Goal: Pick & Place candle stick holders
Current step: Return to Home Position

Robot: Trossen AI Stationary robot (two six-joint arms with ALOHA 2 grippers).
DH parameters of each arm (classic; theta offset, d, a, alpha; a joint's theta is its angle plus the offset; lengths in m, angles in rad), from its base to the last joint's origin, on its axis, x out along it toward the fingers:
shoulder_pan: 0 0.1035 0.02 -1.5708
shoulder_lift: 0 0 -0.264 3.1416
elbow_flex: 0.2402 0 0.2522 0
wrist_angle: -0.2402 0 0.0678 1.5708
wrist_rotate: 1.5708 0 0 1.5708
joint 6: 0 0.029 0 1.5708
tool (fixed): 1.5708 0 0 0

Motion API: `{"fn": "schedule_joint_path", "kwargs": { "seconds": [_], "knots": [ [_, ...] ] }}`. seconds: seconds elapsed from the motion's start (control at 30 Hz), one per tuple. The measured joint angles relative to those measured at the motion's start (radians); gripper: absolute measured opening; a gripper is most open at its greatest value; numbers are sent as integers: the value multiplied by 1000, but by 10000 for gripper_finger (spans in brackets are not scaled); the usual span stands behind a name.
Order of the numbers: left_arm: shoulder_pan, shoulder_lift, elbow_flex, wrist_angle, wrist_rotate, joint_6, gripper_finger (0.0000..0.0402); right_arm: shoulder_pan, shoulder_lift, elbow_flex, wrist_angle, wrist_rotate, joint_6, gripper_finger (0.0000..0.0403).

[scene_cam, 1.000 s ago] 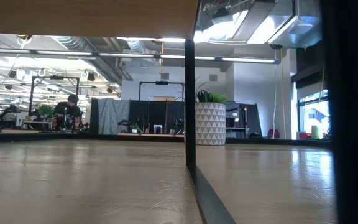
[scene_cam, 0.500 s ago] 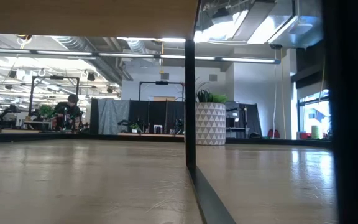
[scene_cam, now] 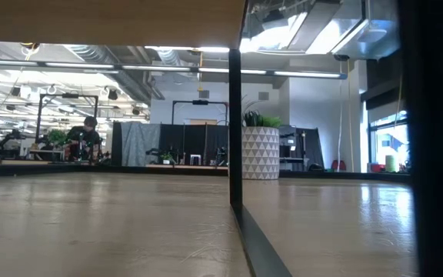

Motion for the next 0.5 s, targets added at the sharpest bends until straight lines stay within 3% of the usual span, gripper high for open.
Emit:
{"fn": "schedule_joint_path", "kwargs": {
  "seconds": [0.1, 0.33, 0.5],
  "knots": [
    [47, 1, 0, 43, 2, 0, 2, -26, -176, -244, 168, -65, -25, 2],
    [126, 4, 0, 130, -37, 3, 2, -169, -634, -831, 682, -330, -70, 1],
    [146, 4, 0, 144, -97, 3, 2, -249, -889, -1044, 757, -327, -159, 1]
  ]
}}
